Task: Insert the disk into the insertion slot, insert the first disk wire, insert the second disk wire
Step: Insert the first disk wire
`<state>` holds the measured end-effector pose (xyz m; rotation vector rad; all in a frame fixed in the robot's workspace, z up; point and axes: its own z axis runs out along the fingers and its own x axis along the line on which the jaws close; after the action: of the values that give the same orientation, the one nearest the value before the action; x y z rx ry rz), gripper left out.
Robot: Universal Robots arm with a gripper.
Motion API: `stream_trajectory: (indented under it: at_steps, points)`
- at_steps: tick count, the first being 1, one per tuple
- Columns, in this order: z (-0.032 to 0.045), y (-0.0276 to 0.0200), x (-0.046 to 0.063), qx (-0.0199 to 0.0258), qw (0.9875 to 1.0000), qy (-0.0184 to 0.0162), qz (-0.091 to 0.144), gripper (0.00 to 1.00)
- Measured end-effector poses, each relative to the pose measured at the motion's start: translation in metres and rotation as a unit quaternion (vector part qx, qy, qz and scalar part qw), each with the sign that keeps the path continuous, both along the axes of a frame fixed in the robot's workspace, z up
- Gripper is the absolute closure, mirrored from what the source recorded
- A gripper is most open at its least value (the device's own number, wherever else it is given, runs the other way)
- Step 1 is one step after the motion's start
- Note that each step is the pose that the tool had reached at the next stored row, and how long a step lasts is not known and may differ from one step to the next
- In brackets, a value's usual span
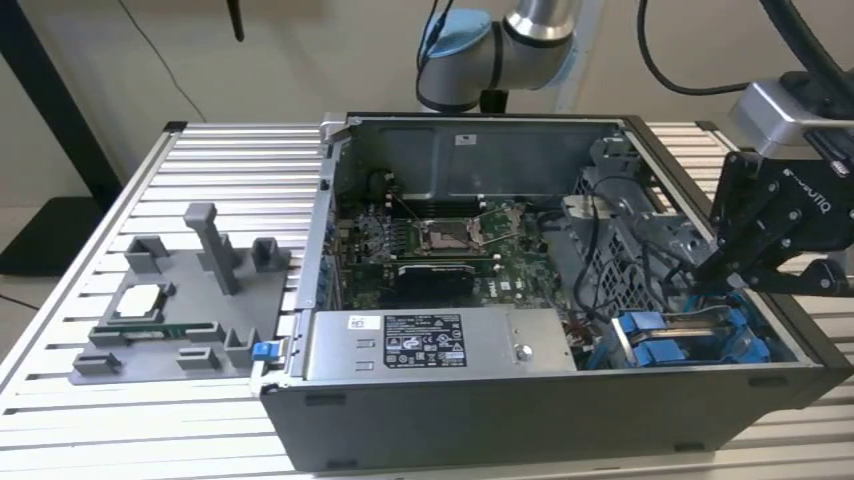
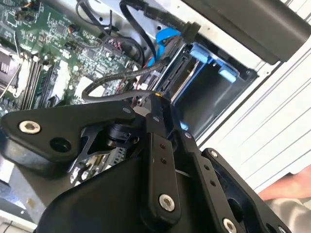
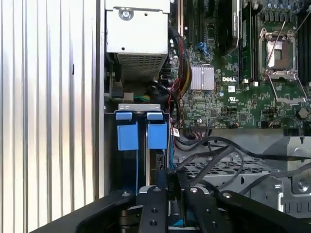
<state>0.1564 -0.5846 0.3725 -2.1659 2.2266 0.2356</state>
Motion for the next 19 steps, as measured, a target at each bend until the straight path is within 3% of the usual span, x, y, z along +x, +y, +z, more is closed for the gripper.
stream_trajectory:
  at_steps: [4, 10, 15, 19]
  points:
    - [-0.0044, -0.0027, 0.006, 0.0025, 1.0000, 0.0000, 0.000, 1.00]
    - [-0.0104, -0.0035, 0.009, 0.0026, 1.0000, -0.0002, 0.000, 1.00]
    - [-0.0128, -0.0035, 0.009, 0.0026, 1.0000, -0.0057, 0.000, 1.00]
    - [-0.0129, -0.0035, 0.009, 0.0025, 1.0000, -0.0064, 0.000, 1.00]
